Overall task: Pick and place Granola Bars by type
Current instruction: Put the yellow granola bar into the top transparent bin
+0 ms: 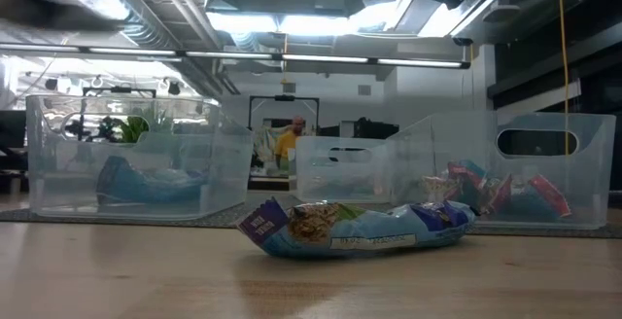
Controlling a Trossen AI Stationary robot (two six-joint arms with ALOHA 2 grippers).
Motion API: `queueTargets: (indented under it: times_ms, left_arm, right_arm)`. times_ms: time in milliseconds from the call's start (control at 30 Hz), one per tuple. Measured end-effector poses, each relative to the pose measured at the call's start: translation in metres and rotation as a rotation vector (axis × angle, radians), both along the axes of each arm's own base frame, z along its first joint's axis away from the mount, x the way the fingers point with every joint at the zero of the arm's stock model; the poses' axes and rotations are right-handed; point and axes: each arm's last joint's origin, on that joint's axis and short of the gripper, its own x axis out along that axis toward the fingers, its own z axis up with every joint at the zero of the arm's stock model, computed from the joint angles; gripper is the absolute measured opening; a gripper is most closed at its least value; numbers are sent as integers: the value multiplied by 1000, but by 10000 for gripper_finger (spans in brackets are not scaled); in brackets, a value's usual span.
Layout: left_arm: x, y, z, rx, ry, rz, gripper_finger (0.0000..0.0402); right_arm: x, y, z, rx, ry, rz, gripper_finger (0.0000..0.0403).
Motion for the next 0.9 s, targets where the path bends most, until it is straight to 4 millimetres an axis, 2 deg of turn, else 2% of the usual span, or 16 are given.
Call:
queueTargets:
  times_ms: [133,267,500,700,900]
  left_arm:
    - [17,28,50,204,-221,-19,8]
    - [33,56,94,364,-327,-74,8]
    - [73,113,147,662,-530,-122,8]
    - [108,155,166,769,-660,-192,8]
    - [133,180,167,732,-686,-248,9]
  right_arm:
    - [0,0,0,-5,1,1,275]
    - [0,0,0,-5,1,1,275]
    - [0,0,0,-3,2,1,275]
    - [1,0,0,-2,2,1,275]
    - [1,0,0,-2,2,1,275]
